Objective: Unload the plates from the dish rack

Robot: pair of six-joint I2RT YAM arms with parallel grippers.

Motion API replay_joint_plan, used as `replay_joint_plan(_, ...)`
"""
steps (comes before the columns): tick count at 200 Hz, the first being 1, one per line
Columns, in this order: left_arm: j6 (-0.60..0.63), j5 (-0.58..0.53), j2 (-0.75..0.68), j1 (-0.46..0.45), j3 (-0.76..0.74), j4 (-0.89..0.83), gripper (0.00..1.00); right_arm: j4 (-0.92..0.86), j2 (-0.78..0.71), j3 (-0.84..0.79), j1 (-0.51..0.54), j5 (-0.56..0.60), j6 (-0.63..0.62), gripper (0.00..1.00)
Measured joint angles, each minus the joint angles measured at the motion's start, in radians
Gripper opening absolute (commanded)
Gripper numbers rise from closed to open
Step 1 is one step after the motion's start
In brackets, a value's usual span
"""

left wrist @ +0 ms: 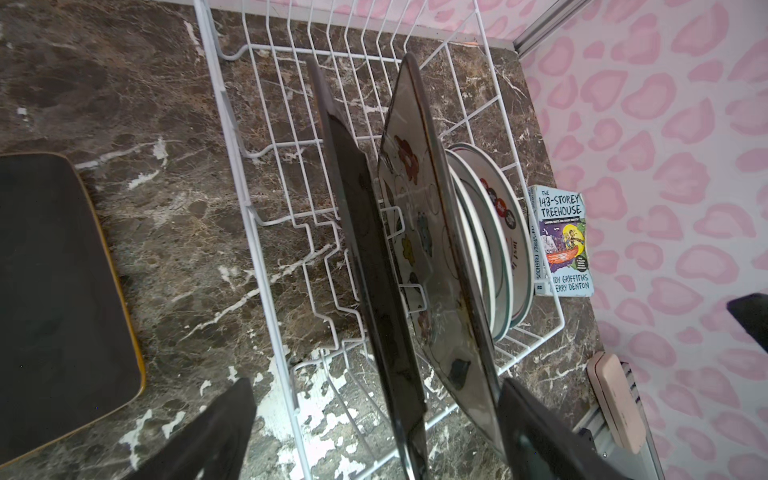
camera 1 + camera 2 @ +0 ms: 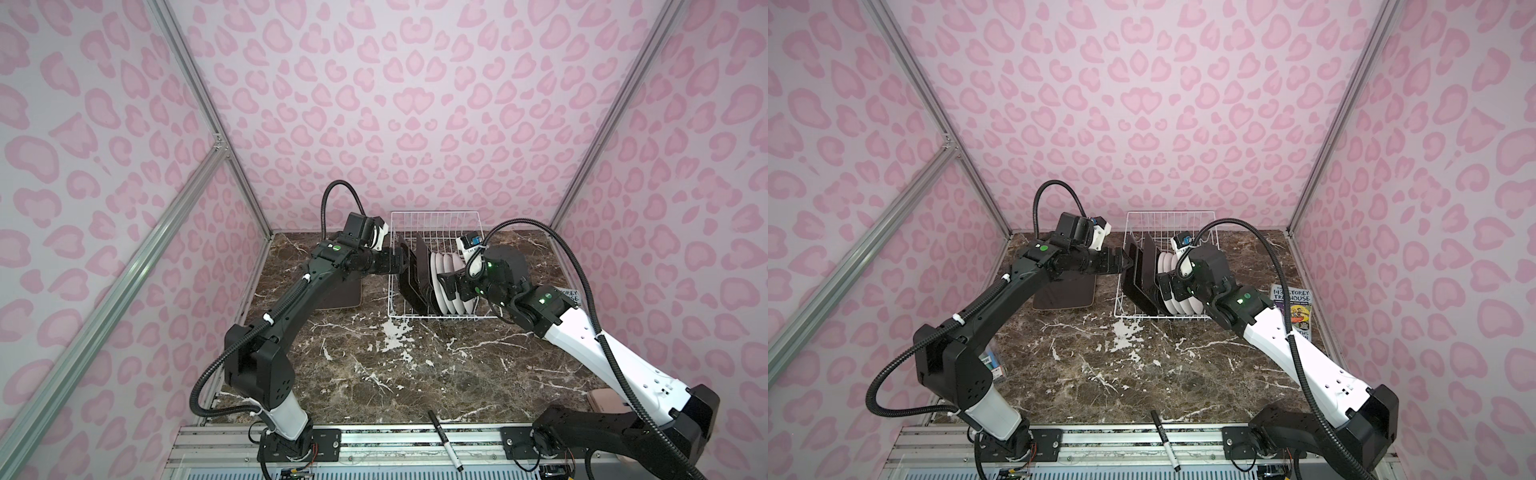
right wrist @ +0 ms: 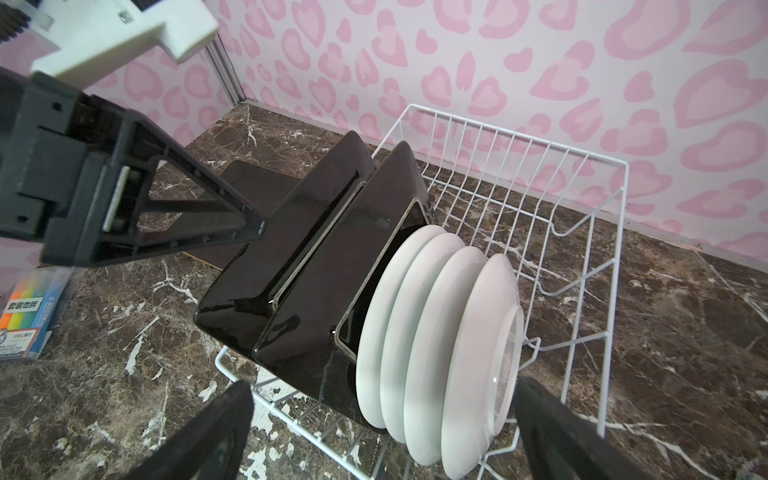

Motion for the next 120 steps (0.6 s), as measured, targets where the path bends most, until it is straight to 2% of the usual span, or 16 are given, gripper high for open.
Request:
replay_joint_plan(55,-0.018,-0.002,0.118,-0.013,0.088,-0.043,0.69,0.001,0.011,0.000,-0.003,-0.001,-0.001,0.99)
replay_joint_plan(120,-0.033,-0.007,0.180,-0.021,0.135,-0.056,0.64,0.003,0.012,-0.006,-0.018,-0.005,-0.004,0.99)
